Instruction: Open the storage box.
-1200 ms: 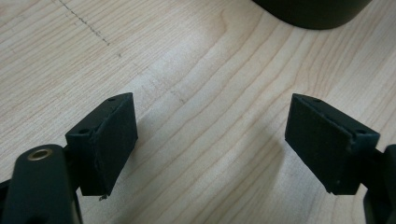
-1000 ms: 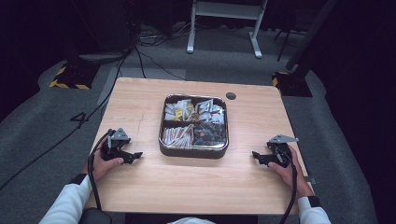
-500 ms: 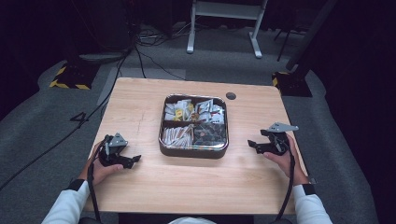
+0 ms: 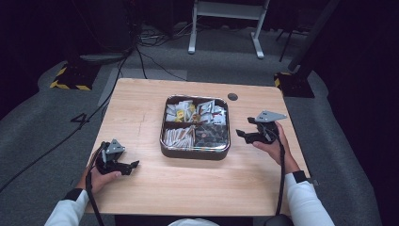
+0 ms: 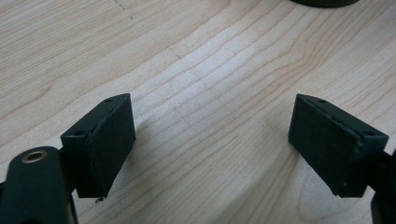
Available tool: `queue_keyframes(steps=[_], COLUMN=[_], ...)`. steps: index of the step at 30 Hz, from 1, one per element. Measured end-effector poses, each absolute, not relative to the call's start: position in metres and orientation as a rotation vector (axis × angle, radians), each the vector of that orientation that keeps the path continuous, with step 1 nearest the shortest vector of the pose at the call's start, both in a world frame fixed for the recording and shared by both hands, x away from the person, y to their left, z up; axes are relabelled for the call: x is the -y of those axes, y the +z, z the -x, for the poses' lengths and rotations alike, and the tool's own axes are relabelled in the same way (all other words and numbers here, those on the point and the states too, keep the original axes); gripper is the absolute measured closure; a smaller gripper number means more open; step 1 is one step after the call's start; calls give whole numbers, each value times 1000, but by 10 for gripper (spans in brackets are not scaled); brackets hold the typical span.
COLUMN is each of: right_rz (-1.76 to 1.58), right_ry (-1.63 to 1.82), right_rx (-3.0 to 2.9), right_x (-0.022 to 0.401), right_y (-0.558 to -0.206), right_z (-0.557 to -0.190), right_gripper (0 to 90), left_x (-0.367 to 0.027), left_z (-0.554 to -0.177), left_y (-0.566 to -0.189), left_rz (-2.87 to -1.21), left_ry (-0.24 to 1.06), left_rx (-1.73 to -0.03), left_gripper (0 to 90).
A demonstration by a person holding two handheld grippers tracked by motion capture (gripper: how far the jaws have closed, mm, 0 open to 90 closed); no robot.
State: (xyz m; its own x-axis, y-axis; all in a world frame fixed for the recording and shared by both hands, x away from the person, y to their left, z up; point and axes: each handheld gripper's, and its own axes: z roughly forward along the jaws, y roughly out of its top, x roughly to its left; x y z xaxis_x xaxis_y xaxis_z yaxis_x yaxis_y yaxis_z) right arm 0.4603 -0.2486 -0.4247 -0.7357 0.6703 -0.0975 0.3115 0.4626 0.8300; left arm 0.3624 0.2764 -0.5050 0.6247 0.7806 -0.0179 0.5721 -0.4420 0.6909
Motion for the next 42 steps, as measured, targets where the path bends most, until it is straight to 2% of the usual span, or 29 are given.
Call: queue_keyframes(steps=[8,19,37,42], right_rz=[-790,-691,-709,-723], right_ry=[1227,1257,1173,1170], right_rx=[-2339,-2417,-2560,-2533], right_x=[219,153,96,90], right_y=[-414,-400,-427,-430], right_z=[-470,-486,-518,-521], right_gripper=[261,250,259,315], left_x=[-277,-278,-278,-278], left_z=[-360,-359,-359,-359], left_y=[-505,-505,-505,-505], left_rz=[-2175,-2179,-2179,-2179], left_ry=[400,398,397,397], left_rx=[-1059,-1055,-1054,-1054], left_gripper=[151,151,151,151])
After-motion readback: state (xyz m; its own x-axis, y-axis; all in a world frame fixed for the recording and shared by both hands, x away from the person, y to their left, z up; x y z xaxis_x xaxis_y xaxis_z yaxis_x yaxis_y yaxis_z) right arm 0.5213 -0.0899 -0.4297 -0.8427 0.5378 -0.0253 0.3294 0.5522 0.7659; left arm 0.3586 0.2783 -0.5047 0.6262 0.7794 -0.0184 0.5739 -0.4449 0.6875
